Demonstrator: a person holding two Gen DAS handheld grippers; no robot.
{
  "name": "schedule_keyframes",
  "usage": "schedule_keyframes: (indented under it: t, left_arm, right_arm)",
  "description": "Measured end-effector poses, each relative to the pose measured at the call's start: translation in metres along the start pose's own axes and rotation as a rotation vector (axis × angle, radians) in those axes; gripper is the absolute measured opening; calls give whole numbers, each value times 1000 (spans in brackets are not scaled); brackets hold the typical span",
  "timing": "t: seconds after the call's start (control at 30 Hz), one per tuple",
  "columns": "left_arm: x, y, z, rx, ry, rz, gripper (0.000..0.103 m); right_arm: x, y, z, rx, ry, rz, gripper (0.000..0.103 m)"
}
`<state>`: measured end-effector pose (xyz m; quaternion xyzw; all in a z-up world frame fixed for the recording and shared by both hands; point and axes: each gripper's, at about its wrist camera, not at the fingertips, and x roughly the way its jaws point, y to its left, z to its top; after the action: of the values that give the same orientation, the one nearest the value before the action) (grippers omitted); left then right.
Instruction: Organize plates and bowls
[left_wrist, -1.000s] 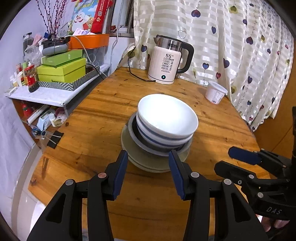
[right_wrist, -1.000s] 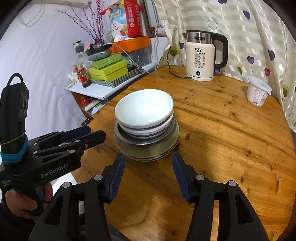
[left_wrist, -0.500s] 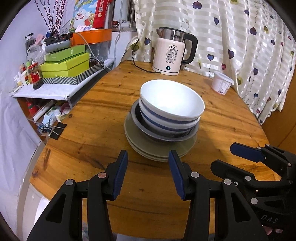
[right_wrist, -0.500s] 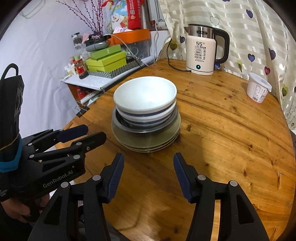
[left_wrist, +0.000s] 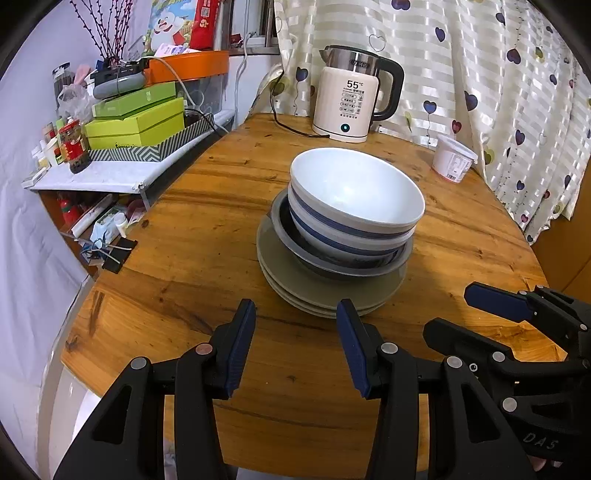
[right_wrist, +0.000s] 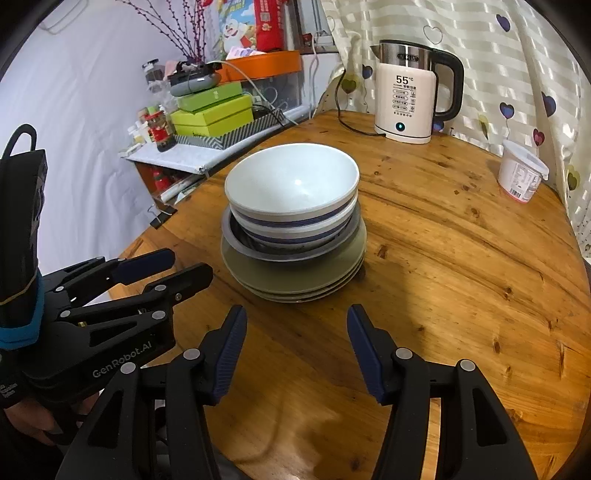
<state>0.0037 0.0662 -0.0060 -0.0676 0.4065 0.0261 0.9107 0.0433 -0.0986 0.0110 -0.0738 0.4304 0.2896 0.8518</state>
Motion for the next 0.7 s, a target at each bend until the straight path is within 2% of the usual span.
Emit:
schedule_keyframes:
  t: [0.7]
  left_arm:
    - [7,3,-3,-13,29,1,47]
  right_arm:
    - [7,2,-1,3,15,4,59]
